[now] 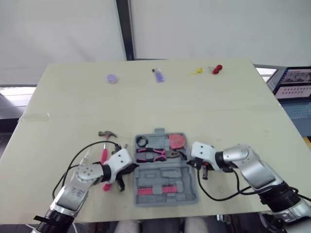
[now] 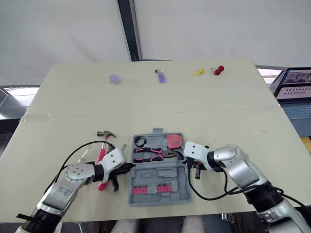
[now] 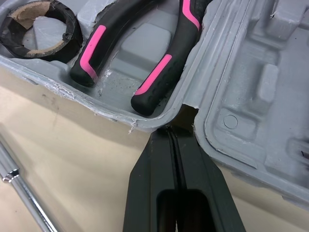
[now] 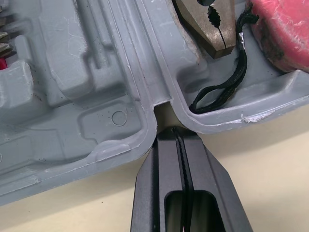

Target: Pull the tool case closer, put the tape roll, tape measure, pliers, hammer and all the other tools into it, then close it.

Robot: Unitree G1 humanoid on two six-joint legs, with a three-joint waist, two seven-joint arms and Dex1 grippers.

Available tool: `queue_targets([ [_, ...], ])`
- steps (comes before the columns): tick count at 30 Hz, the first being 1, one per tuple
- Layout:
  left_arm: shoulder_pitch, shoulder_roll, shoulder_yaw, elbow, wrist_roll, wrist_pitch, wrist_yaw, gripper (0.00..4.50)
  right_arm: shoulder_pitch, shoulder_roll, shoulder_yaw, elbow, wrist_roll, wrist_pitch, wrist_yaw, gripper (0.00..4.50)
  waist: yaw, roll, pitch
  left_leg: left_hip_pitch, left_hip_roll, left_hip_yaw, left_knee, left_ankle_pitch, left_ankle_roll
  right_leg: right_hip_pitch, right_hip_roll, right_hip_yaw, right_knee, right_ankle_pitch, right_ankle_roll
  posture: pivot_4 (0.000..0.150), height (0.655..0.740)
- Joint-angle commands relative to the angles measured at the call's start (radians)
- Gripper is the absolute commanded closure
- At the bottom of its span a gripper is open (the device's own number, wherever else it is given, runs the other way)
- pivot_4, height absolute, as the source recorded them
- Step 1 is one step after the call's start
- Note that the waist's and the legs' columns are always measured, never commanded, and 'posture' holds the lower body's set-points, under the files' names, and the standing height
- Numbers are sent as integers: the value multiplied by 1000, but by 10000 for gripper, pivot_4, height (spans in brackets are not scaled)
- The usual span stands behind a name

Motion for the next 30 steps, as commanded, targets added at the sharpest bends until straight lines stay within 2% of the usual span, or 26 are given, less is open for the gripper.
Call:
queue_targets([
  [1,-17,-18,-25,-18,4,-10,0,44513,0,21,3,-46,18,-7,7,44950,0,0,0,0,0,0,0,0,0,0,0,0,0,0,0,1500,7400],
  [12,-12,-16,-21,-17,5,-13,2,44513,2,11,-12,-22,15,-22,0,44950,0,0,0,0,0,0,0,0,0,0,0,0,0,0,0,1500,7400],
  [30,24,59,72,23,-27,-56,-12,44513,26,-62,-75,61,26,-87,4,44950,-4,0,0,0,0,0,-1,0,0,-1,0,0,-1,0,0,1500,7400],
])
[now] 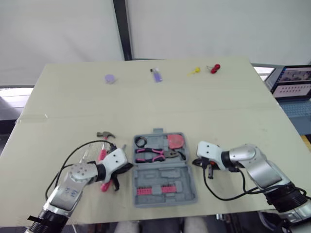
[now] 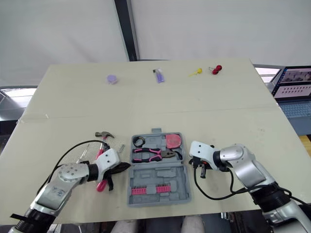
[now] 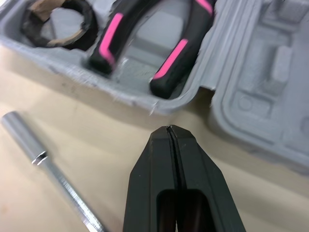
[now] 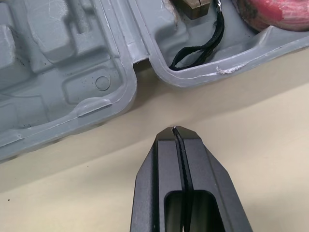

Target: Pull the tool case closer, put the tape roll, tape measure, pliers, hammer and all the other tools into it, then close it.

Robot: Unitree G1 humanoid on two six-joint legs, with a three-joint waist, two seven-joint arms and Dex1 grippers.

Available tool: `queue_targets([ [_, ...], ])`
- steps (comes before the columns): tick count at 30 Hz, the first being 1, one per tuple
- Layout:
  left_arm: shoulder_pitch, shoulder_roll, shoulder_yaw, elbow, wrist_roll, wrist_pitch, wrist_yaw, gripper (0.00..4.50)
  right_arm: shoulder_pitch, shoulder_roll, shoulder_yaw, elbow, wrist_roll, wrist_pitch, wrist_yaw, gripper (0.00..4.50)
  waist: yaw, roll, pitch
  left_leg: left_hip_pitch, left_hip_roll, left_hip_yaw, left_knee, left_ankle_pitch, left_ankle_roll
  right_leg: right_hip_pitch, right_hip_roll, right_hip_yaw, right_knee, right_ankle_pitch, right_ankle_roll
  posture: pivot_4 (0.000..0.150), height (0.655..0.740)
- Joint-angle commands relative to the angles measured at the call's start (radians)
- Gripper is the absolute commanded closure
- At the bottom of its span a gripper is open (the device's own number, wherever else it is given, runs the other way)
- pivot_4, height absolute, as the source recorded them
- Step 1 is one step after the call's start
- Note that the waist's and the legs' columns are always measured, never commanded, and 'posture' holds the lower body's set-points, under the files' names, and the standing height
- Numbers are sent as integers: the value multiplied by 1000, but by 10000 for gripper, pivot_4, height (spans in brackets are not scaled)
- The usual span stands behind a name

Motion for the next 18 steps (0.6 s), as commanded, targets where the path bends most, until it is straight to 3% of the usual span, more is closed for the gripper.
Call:
queue_targets([
  [1,7,-2,34,1,-26,-9,-4,44513,5,-14,-38,15,10,-11,3,44950,0,0,0,0,0,0,0,0,0,0,0,0,0,0,0,1500,7400],
  [10,5,-7,77,-50,-90,13,-20,44513,9,-17,-102,12,66,2,12,44950,1,0,0,0,0,0,0,0,0,0,0,0,0,0,0,1500,7400],
  [16,16,-24,302,-230,-396,232,-34,44513,63,-36,-350,-21,279,91,40,44950,1,-1,1,-1,0,0,1,0,0,0,0,0,0,0,0,1500,7400],
  [18,20,-1,399,-240,-439,272,-14,39244,76,-37,-453,5,352,138,31,42486,1,-1,1,-1,1,0,1,0,0,0,0,0,0,0,0,1500,7400],
])
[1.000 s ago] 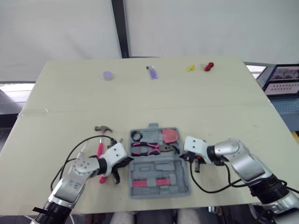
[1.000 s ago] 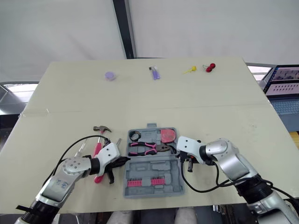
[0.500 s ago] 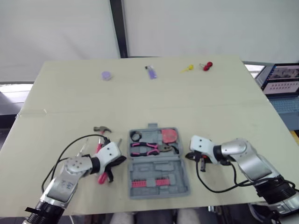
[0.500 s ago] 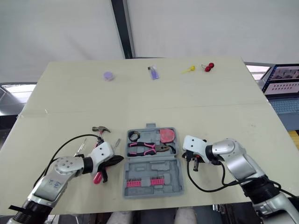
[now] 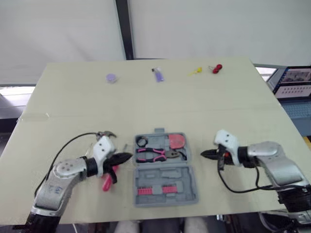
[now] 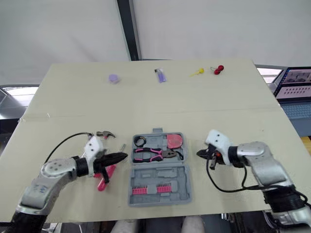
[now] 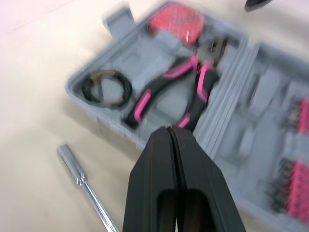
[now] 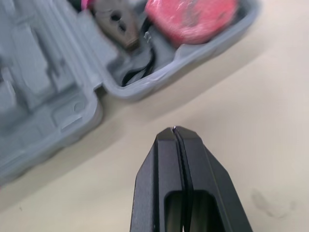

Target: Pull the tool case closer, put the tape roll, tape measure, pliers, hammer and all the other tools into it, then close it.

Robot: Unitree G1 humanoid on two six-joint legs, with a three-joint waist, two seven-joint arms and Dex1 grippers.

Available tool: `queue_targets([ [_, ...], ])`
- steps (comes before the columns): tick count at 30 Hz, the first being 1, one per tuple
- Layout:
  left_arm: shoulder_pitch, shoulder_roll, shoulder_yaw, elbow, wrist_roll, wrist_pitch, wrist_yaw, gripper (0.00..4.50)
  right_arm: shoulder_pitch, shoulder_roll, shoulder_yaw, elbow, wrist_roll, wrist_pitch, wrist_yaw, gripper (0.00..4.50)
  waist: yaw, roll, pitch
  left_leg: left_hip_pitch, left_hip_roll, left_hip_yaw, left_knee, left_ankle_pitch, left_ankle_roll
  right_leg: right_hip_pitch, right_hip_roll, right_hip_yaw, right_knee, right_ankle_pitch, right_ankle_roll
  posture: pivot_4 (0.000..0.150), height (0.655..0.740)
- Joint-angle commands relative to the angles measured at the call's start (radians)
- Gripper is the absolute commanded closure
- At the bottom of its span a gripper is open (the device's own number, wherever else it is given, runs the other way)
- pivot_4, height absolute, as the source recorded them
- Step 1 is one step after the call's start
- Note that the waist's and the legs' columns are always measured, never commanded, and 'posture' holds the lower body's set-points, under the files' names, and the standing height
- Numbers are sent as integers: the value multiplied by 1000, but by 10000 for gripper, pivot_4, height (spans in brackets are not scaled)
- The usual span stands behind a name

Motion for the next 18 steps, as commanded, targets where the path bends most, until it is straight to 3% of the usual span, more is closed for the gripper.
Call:
queue_targets([
  [1,5,43,191,-43,-98,61,25,36075,20,-22,-196,18,136,63,1,39648,0,0,0,0,0,0,0,0,0,0,0,0,0,0,0,1500,7400],
  [3,19,68,285,-9,-108,56,39,26011,29,-28,-287,78,171,55,-13,31641,0,0,0,0,0,0,0,0,0,0,0,0,0,0,0,1500,7400],
  [8,79,92,492,154,-44,-38,121,428,57,-61,-448,313,134,-109,-87,5609,-2,0,0,1,0,1,-2,0,0,0,0,0,-1,0,0,1500,7400],
  [9,83,89,519,196,-19,-69,153,0,61,-66,-460,358,117,-155,-103,386,-3,0,0,1,0,2,-3,0,0,0,0,0,-2,0,0,1500,7400],
  [14,96,73,646,381,67,-176,342,0,59,-50,-508,523,106,-301,-164,386,-15,-1,0,2,0,3,-3,0,0,0,0,0,-1,0,0,1500,7400],
  [18,131,60,683,452,91,-231,395,0,63,-27,-521,593,112,-378,-200,386,-27,-1,1,2,0,3,-4,0,0,0,0,0,-2,0,0,1500,7400],
])
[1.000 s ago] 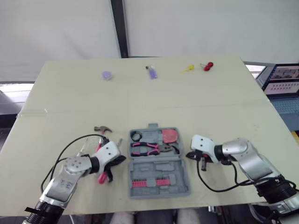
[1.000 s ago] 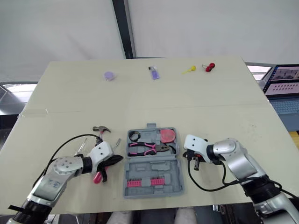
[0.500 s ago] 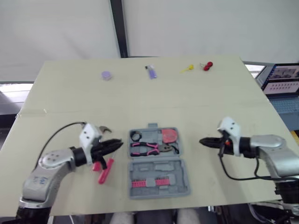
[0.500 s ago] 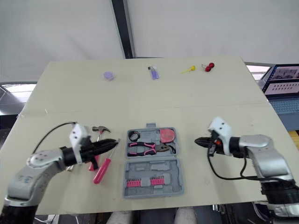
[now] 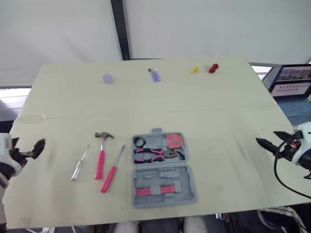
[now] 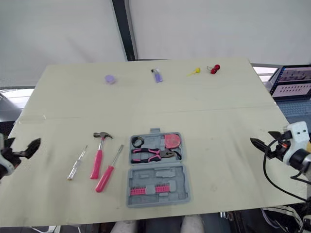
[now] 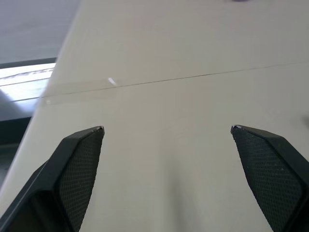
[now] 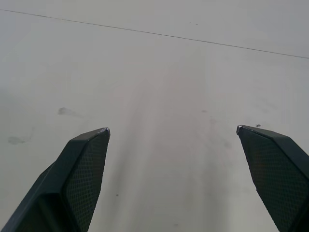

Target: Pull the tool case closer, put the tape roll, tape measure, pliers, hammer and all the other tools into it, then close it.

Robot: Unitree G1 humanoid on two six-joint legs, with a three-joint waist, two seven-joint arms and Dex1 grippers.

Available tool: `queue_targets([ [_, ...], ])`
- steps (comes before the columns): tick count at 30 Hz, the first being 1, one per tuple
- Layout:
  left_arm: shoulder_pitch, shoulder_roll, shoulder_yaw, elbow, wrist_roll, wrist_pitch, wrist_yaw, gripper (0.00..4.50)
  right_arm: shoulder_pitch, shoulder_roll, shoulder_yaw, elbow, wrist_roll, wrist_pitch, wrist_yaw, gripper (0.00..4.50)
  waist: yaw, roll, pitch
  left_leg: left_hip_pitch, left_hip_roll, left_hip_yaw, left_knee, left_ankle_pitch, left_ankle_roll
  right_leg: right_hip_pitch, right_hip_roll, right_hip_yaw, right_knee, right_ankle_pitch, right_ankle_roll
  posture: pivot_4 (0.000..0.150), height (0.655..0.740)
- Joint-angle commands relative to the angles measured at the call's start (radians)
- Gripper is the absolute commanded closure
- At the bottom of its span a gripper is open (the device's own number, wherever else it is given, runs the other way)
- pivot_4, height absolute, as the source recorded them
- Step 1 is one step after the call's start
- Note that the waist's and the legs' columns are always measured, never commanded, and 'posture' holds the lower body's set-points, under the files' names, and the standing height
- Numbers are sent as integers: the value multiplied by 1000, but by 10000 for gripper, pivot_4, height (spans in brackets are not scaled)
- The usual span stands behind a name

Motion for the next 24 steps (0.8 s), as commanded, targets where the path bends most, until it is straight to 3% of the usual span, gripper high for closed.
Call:
queue_targets([
  [1,31,-12,44,32,18,-58,43,0,1,11,-47,34,16,-66,-35,386,-2,0,0,0,0,0,0,0,0,0,0,0,0,0,0,1500,7400],
  [24,26,-41,-30,-15,-15,-64,55,0,35,25,-26,-57,28,-55,-54,386,-1,0,0,0,1,1,0,0,0,0,0,0,0,0,0,1500,7400],
])
